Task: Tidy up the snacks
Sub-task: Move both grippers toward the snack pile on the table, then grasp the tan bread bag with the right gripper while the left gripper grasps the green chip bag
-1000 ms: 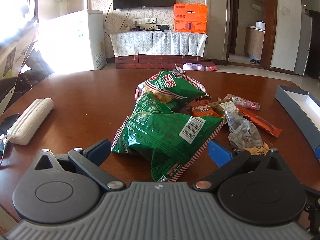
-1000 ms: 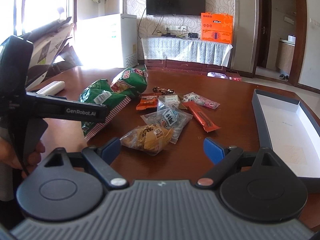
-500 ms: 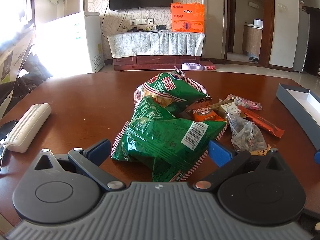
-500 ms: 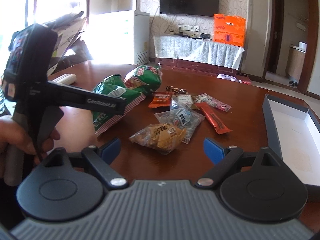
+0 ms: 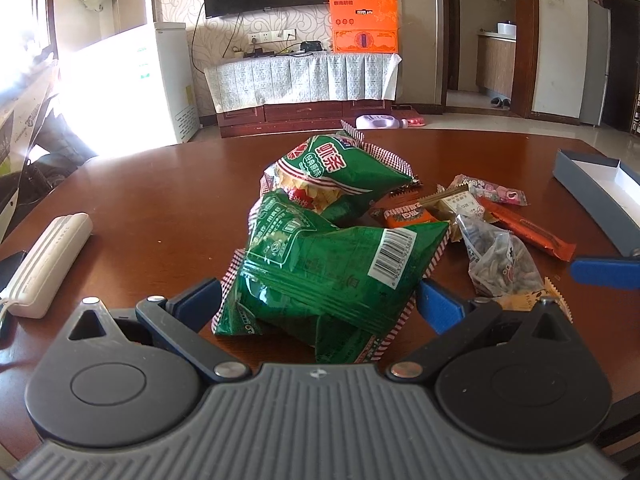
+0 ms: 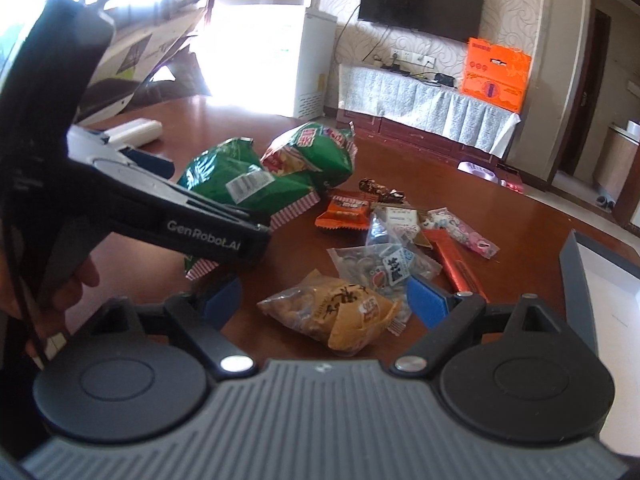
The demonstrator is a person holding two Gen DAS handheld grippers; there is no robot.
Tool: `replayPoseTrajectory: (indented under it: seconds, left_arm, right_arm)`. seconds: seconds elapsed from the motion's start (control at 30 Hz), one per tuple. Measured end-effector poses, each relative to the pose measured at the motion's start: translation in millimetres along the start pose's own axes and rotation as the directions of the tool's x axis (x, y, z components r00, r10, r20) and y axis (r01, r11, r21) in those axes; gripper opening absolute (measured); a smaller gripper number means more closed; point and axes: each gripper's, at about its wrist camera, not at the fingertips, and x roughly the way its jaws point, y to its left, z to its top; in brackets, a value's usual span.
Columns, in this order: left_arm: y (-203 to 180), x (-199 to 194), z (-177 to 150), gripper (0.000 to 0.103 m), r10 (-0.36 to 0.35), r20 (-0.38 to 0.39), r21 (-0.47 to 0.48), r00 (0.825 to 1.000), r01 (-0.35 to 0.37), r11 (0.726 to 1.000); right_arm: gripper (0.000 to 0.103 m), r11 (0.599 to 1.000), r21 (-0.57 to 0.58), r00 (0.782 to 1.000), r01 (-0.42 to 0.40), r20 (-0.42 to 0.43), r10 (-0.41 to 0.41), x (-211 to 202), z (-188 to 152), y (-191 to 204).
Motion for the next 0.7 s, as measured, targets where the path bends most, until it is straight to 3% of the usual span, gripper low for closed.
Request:
replayPoseTrajectory:
  seconds: [0.07,0.2,0.53,0.7]
  left_arm:
    - [0.0,2.9,1.4,0.103,-0.001,0.002,0.005,1.000,0.001,1.000]
    - [2.5,9.4,1.6,0.103,-0.031,-0.007,-0.009,0.999,0.031,0.999]
    - [-3.2,20.9,1.0,0.103,-0.020,-0.027,0.019,0.999,0.021,1.000]
    - [-0.2,24.0,3.3,0.103,-0.047,-0.016,0.010,0.999,0.047,0.999]
  right_arm:
    - [0.074,1.000,-0.005,0.999,-0.022,-0.028,0.022,9.3,1.1,1.2]
    - [0.069,1.000,-0.006,0.999,-0.025,-0.042,0.025,17.1,0.9,2.4]
    - [0.074,0.999,-0.049,0.999,0.005,-0.046,-0.007,21.9,-1.0,6.1]
    - [0.069,0.998,-0.057,0.998,-0.020,-0.056,0.017,27.6,2.1,4.4]
